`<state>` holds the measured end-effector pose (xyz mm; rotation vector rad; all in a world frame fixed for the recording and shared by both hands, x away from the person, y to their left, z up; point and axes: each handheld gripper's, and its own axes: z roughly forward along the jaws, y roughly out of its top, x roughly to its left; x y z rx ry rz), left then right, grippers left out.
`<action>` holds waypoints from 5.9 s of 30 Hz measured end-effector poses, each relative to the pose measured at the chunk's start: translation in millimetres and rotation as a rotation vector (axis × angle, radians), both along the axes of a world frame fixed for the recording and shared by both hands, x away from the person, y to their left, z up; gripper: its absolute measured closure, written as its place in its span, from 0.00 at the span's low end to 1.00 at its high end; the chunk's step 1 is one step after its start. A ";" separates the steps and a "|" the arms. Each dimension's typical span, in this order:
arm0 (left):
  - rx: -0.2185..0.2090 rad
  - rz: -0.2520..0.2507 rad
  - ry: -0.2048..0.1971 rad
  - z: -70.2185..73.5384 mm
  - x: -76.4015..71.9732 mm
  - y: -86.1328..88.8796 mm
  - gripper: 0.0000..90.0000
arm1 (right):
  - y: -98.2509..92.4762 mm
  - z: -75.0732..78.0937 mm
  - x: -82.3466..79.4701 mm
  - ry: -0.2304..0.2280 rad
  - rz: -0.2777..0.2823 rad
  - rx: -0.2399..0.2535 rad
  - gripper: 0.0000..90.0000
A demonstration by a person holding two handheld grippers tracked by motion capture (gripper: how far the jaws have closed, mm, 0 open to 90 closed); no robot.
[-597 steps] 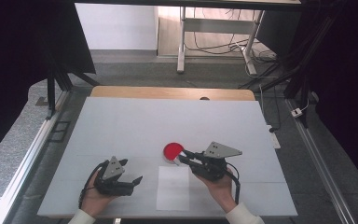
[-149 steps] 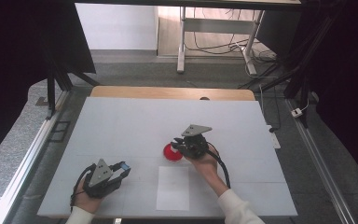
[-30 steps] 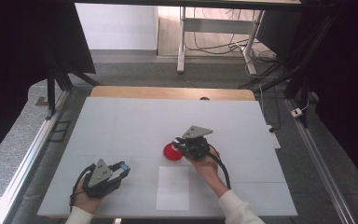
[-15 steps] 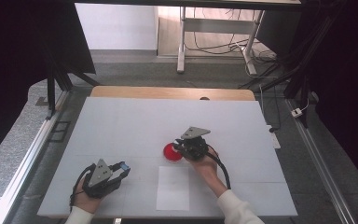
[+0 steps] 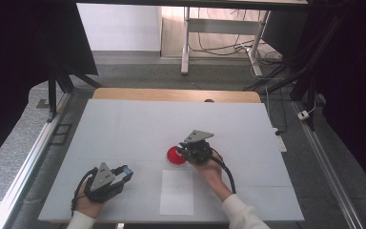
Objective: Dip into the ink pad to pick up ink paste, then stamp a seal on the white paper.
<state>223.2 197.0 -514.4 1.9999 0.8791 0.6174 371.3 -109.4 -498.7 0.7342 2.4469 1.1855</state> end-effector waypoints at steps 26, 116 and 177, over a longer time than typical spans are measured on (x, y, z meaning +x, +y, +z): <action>0.002 -0.004 -0.001 0.3 -0.5 -1.3 0.72 | 0.6 -4.4 0.2 0.007 0.001 -0.012 0.84; 0.012 -0.008 -0.004 -0.9 0.4 -2.5 0.72 | -44.1 39.1 -48.3 -0.024 0.022 0.274 0.83; 0.035 -0.086 -0.009 1.0 4.1 -34.6 0.72 | -61.7 50.0 -78.4 -0.057 0.053 0.315 0.83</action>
